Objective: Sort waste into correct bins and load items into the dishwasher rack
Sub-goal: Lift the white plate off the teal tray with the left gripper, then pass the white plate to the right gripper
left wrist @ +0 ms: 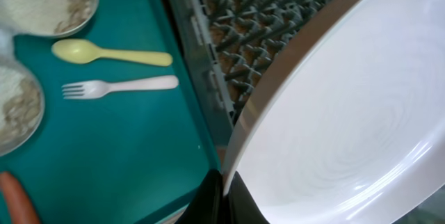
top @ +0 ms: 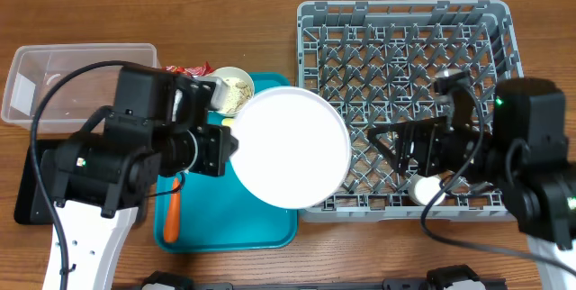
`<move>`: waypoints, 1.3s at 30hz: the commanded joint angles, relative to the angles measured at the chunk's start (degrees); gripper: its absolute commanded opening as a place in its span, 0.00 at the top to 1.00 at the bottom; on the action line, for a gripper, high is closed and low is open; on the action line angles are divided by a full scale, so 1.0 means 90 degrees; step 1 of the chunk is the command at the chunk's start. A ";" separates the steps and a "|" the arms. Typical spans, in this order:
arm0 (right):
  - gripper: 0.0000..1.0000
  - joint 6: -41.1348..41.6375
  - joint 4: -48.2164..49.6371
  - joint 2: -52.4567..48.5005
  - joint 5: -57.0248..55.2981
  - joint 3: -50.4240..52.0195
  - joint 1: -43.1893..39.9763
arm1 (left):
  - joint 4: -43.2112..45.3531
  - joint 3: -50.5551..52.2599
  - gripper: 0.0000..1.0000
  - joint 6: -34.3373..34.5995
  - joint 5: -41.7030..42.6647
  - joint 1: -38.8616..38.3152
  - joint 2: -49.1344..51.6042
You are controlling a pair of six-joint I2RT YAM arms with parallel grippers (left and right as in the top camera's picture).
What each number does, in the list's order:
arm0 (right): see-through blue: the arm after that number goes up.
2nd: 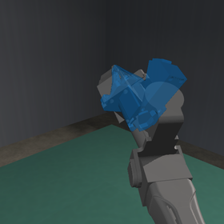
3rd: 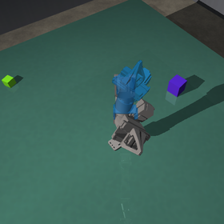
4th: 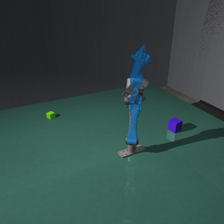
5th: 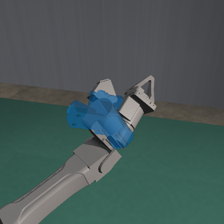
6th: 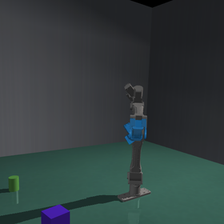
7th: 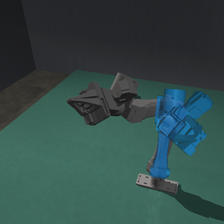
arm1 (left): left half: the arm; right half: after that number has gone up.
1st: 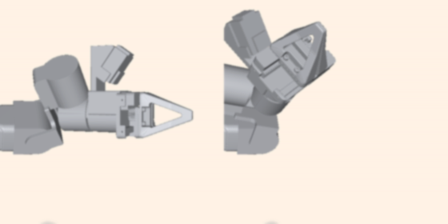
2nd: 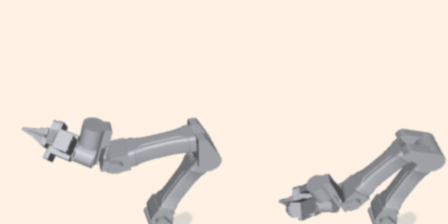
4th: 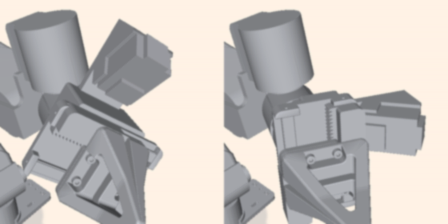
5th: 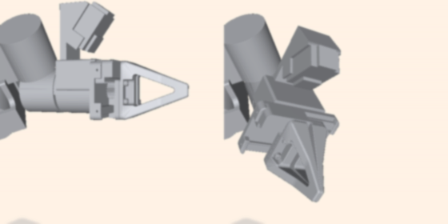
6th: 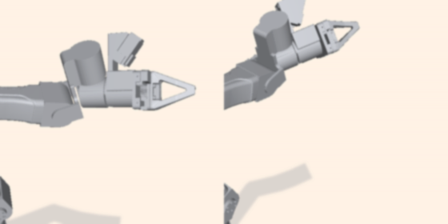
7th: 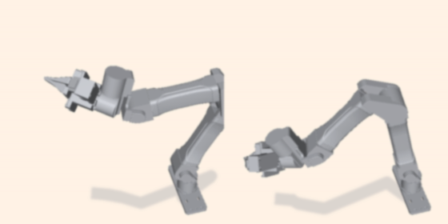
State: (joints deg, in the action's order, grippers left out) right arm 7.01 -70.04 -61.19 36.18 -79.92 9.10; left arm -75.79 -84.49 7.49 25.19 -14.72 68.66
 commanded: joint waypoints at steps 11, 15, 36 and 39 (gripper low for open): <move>0.45 -0.1166 0.0068 -0.0680 0.1285 -0.0044 0.0775 | 0.1083 -0.0129 0.96 -0.0520 0.0653 -0.0544 -0.0053; 0.28 -0.0612 0.0148 -0.0644 0.0100 -0.0049 0.0821 | 0.0923 -0.0129 0.96 -0.0525 0.0430 -0.0544 -0.0056; 0.37 -0.0614 -0.0117 -0.0425 0.0228 -0.0656 0.1251 | 0.1231 -0.0129 0.96 0.0165 -0.0294 -0.0534 -0.0046; 0.50 -0.0614 -0.0083 -0.0627 0.0219 -0.0656 0.1418 | 0.1302 -0.0129 0.96 0.0199 -0.0182 -0.0534 -0.0049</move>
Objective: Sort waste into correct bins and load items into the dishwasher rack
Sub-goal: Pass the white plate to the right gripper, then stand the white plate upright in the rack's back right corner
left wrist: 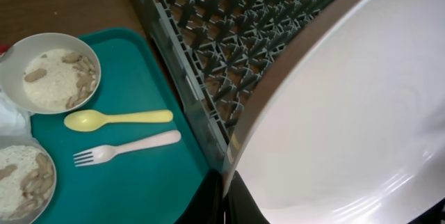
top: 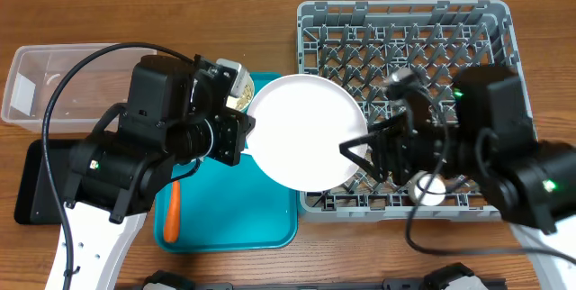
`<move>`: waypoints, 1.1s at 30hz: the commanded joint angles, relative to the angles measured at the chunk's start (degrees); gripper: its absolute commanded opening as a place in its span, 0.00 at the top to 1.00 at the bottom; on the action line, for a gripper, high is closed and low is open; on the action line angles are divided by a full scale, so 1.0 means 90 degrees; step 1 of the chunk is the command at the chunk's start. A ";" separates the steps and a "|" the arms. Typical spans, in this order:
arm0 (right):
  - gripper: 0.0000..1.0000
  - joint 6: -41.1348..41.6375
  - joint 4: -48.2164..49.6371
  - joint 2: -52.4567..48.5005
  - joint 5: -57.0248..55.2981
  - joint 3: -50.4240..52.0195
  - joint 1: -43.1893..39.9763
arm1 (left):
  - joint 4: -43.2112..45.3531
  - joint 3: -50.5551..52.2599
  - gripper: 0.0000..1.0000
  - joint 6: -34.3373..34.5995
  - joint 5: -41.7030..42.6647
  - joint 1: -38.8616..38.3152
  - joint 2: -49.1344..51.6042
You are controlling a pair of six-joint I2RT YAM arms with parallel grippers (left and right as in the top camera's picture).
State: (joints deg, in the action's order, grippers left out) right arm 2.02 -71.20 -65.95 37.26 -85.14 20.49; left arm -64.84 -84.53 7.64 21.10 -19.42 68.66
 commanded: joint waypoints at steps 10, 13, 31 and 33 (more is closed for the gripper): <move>0.88 0.0678 0.0083 -0.0109 -0.1804 -0.0202 -0.0034 | -0.0226 -0.0126 0.11 0.0134 0.0017 -0.0012 -0.0049; 0.89 0.1224 -0.0017 0.0049 -0.2793 -0.0342 -0.0549 | -0.0469 -0.0129 0.02 0.0078 -0.0330 -0.0012 -0.0049; 0.96 0.0192 0.0296 -0.1406 -0.6851 -0.0340 -0.2212 | -0.0979 -0.0296 0.00 0.0039 -0.0420 -0.0012 -0.0061; 0.96 -0.0114 0.0440 -0.1744 -0.7208 -0.0340 -0.2212 | -0.0984 -0.0296 0.00 0.0005 -0.0418 -0.0012 -0.0061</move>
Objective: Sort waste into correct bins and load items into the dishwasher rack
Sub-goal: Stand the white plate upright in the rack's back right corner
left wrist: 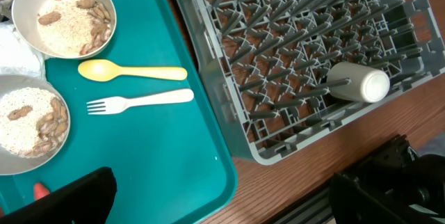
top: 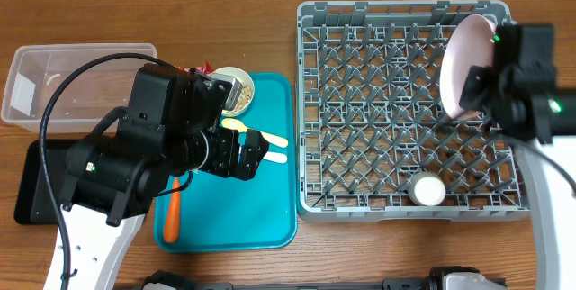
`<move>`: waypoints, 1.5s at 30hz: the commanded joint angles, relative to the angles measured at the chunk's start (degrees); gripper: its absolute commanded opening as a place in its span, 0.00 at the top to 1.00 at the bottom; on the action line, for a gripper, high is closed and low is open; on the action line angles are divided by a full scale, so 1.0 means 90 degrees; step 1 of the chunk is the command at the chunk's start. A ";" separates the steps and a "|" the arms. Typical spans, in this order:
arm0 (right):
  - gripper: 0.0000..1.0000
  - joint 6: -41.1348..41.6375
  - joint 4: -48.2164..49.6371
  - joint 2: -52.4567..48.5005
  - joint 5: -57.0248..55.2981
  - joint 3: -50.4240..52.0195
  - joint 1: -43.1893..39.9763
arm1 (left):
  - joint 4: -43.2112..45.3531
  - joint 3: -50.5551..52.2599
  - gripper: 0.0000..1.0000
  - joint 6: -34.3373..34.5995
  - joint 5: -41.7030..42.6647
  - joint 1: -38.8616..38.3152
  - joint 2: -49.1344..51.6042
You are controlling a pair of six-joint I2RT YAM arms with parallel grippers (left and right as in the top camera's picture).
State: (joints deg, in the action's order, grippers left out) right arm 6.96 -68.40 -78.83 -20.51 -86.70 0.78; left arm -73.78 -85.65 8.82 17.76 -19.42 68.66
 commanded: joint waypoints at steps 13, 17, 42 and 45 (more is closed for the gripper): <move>0.96 -0.0967 0.1163 -0.1345 -0.1224 -0.0155 -0.0022 | 0.0034 -0.0172 0.00 -0.0274 -0.0041 -0.0012 -0.0061; 0.96 -0.0967 0.1183 -0.1532 -0.1188 -0.0153 -0.0024 | 0.0029 -0.0172 0.00 -0.0272 -0.0041 -0.0012 -0.0061; 0.39 -0.0126 0.0699 -0.0957 -0.1610 -0.0865 0.0019 | -0.0129 -0.0170 0.00 -0.0270 -0.0039 -0.0012 -0.0058; 0.37 -0.0121 0.0585 -0.0510 -0.1387 -0.1139 0.0066 | -0.0131 -0.0170 0.00 -0.0270 -0.0049 -0.0012 -0.0058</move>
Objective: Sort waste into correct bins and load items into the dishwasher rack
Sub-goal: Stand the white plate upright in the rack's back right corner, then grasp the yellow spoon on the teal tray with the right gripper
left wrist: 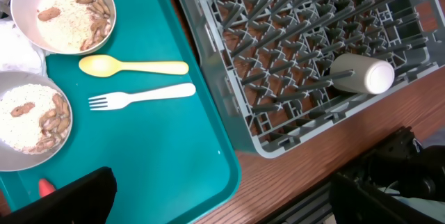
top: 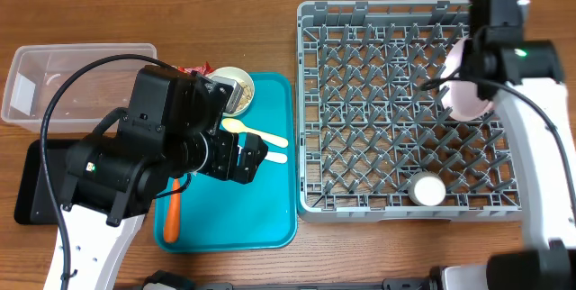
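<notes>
A white plate (top: 462, 92) stands on edge among the tines at the right side of the grey dishwasher rack (top: 396, 20), with my right gripper (top: 464, 67) shut on its upper rim. A white cup (top: 427, 189) lies in the rack's front right corner and also shows as the cup (left wrist: 361, 74) in the left wrist view. My left gripper (top: 251, 158) hangs open and empty over the teal tray (top: 229, 209), its fingers (left wrist: 76, 195) wide apart. On the tray (left wrist: 160, 154) lie a yellow spoon (left wrist: 132, 66), a white fork (left wrist: 142, 97), and two bowls of food scraps (left wrist: 62, 19).
An orange carrot (top: 171, 216) lies at the tray's left edge. A clear plastic bin (top: 54, 78) stands at the far left with a black bin (top: 31, 195) in front of it. A red wrapper (top: 191, 70) sits behind the tray.
The right gripper has moved the plate a little left and down, from above the rack's right rim into the tines. The left arm has stayed over the tray, open.
My left gripper first held the plate over the tray's right edge, with the right gripper by the rack's front. Then the plate hung over the rack with the right gripper at its rim. Later the left was open, the right held it upright; now it stands among the tines.
</notes>
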`<move>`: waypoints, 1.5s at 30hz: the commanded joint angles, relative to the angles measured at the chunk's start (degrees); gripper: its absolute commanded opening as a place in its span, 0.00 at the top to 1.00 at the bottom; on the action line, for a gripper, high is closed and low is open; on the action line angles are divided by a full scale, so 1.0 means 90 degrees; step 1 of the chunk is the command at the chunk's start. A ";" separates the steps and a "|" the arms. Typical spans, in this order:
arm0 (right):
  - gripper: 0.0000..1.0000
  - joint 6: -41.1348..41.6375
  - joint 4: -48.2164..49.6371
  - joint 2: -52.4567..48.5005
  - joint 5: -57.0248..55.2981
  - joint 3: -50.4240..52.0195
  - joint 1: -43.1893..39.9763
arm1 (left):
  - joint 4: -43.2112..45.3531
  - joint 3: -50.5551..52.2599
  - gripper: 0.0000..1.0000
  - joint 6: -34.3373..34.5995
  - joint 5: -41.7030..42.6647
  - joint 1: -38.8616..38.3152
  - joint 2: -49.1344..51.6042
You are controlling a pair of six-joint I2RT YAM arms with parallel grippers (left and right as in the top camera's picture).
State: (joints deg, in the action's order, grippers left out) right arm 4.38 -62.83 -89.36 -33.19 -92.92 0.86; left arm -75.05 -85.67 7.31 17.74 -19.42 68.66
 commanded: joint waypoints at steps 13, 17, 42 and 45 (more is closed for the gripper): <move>0.29 0.0163 -0.0826 0.3019 0.5727 -0.0801 0.0087 | -0.0148 0.0532 0.00 0.2035 -0.2618 -0.0010 0.0563; 0.26 0.0163 -0.0979 0.3359 0.6744 -0.0801 0.0087 | 0.0391 0.1163 0.08 0.2052 -0.2001 -0.0012 0.1132; 0.32 -0.0015 -0.1061 0.0413 0.4454 -0.0544 0.3626 | -0.1593 -0.0372 0.10 0.3694 -0.2985 0.1129 -0.1712; 0.32 -0.0012 -0.0583 -0.0398 0.3589 -0.0544 0.4320 | -0.1593 -0.0381 0.01 0.3730 -0.3215 0.1127 -0.2365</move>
State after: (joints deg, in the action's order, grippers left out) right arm 4.67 -70.02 -88.03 10.39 -98.08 34.81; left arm -89.30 -88.42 38.59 -8.10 -9.67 50.54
